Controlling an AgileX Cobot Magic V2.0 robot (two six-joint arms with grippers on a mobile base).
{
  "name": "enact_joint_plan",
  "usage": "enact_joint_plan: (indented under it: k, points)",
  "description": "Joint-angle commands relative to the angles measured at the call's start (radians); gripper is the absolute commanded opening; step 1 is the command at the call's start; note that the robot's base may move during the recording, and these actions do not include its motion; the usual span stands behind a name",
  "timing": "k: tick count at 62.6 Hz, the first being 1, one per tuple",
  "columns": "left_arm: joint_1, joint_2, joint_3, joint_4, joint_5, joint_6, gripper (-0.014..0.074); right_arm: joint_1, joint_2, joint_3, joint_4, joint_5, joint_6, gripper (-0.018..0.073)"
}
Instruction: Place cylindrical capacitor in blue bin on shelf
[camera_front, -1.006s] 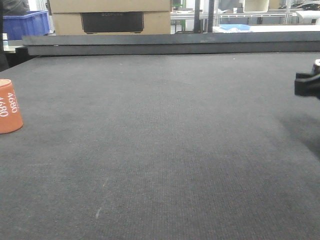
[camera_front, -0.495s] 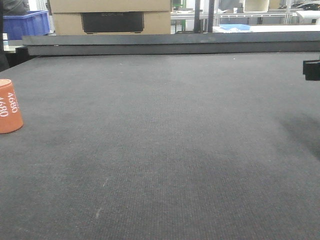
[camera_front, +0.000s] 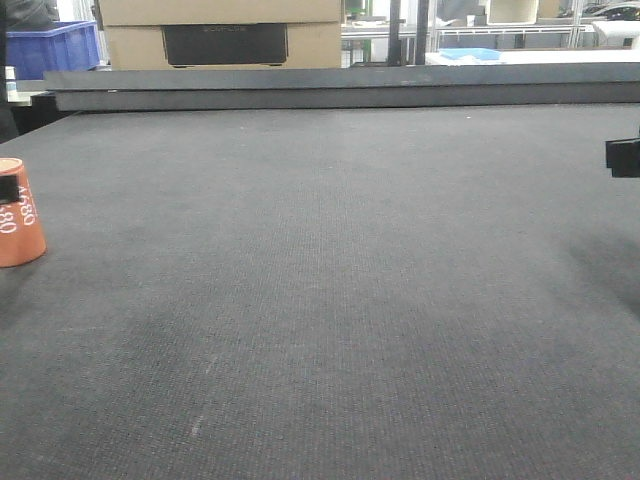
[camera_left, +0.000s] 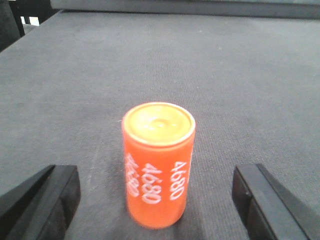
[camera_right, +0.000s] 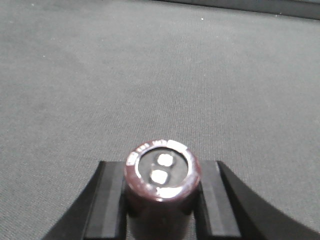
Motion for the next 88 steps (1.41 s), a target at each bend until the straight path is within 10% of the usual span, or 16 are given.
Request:
enact_joint_plan:
  k: [1, 47, 67, 80, 88]
  points:
    - [-0.009, 0.058, -0.044, 0.02, -0.047, -0.01, 0.0518, 0.002, -0.012, -0.002, -0.006, -0.018, -0.002, -0.016]
    - [-0.009, 0.272, -0.237, -0.094, 0.003, -0.015, 0.0482, 0.002, -0.012, -0.002, -0.006, -0.018, -0.002, -0.0162]
    - [-0.009, 0.272, -0.237, -0.11, 0.014, -0.05, -0.0109, 0.002, -0.012, -0.002, -0.006, -0.018, -0.002, -0.0162]
    - [-0.009, 0.158, -0.244, -0.075, 0.092, -0.05, -0.0111, 0.002, -0.012, -0.013, -0.006, -0.004, -0.002, -0.0162]
    - [-0.006, -0.002, -0.299, -0.069, 0.349, -0.023, -0.0111, 0.002, -0.049, -0.077, -0.006, 0.161, -0.002, -0.0162]
